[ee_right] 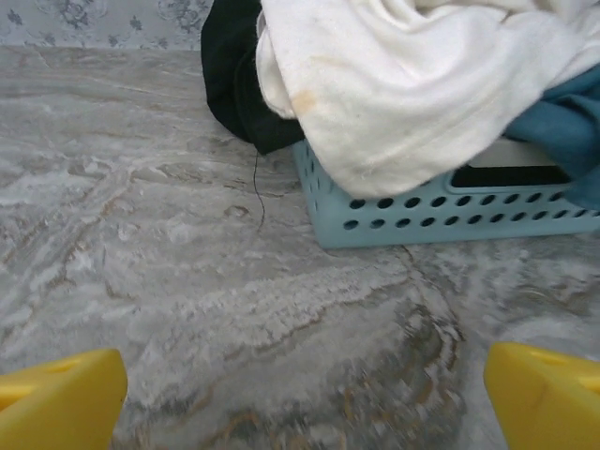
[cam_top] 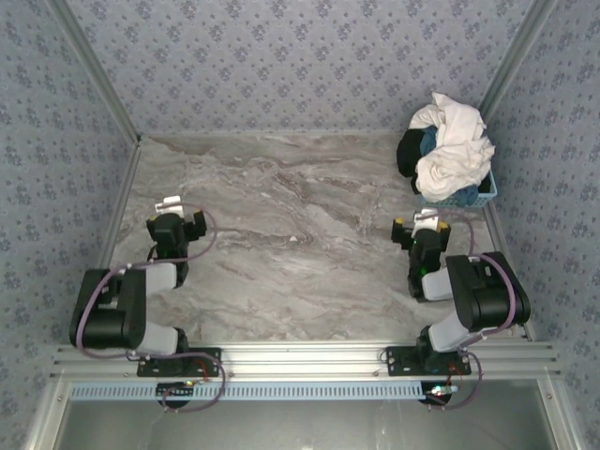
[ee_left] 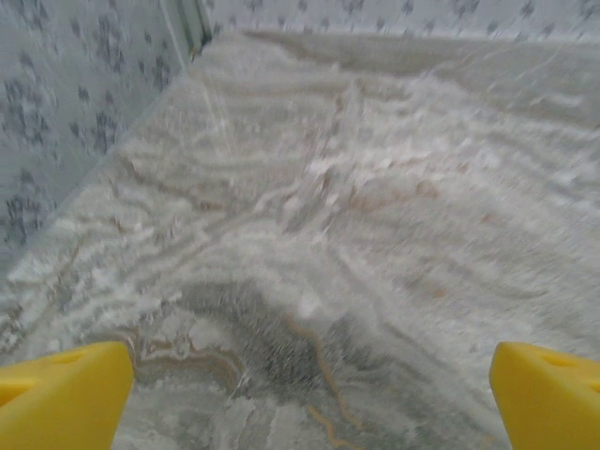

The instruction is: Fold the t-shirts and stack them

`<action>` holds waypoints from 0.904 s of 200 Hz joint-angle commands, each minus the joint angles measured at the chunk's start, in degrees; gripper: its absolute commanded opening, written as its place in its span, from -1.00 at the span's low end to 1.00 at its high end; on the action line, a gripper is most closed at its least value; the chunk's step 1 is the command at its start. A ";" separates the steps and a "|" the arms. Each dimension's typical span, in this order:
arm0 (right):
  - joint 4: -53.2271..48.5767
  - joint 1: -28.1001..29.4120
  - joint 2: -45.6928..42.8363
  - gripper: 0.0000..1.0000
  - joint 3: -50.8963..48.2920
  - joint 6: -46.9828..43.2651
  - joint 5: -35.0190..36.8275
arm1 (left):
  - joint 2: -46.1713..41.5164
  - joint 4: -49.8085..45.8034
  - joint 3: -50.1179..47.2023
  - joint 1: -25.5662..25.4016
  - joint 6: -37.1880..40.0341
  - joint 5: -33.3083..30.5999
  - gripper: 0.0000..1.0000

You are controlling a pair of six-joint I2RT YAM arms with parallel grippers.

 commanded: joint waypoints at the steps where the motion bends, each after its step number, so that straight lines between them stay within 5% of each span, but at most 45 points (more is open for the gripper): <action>1: 9.30 5.19 -4.96 1.00 -1.70 -7.65 12.47 | -8.38 -5.68 2.23 -1.72 1.69 -3.13 0.96; 29: -4.32 9.90 -18.91 1.00 5.51 -12.68 13.78 | -15.21 -9.38 5.64 -3.81 1.52 -6.46 0.96; 52: -19.64 14.45 -27.39 1.00 24.79 -17.79 15.36 | -17.33 -10.70 12.43 -6.07 2.98 -8.29 0.95; 62: -32.77 16.33 -27.70 1.00 37.76 -13.10 19.35 | -17.73 -10.56 16.20 -7.09 3.30 -9.09 0.96; 72: -56.93 15.07 -26.35 1.00 52.33 0.88 14.33 | -17.45 -12.77 21.30 -7.90 0.58 -12.20 0.95; 85: -80.62 10.24 -23.19 1.00 65.86 20.73 9.85 | -15.61 -28.41 31.25 -7.47 -12.81 -20.04 0.96; 104: -82.50 1.81 -21.48 1.00 68.87 24.80 -2.88 | -10.62 -72.17 50.12 -3.81 -48.64 -25.96 0.96; 111: -84.30 1.31 -20.56 0.98 70.81 25.14 0.63 | -8.94 -78.95 53.97 -1.64 -55.06 -22.81 0.96; 127: -96.11 -0.26 -15.90 0.83 78.62 27.27 4.02 | -7.27 -69.53 54.92 0.81 -46.83 -4.87 0.96; 144: -106.45 -3.53 -10.24 0.67 85.24 27.87 1.21 | -5.97 -63.64 56.21 -1.45 -44.08 4.67 0.95; 181: -107.81 -10.29 -1.16 0.65 87.76 30.24 -10.98 | -1.23 -59.76 61.24 -10.76 -37.12 20.30 0.87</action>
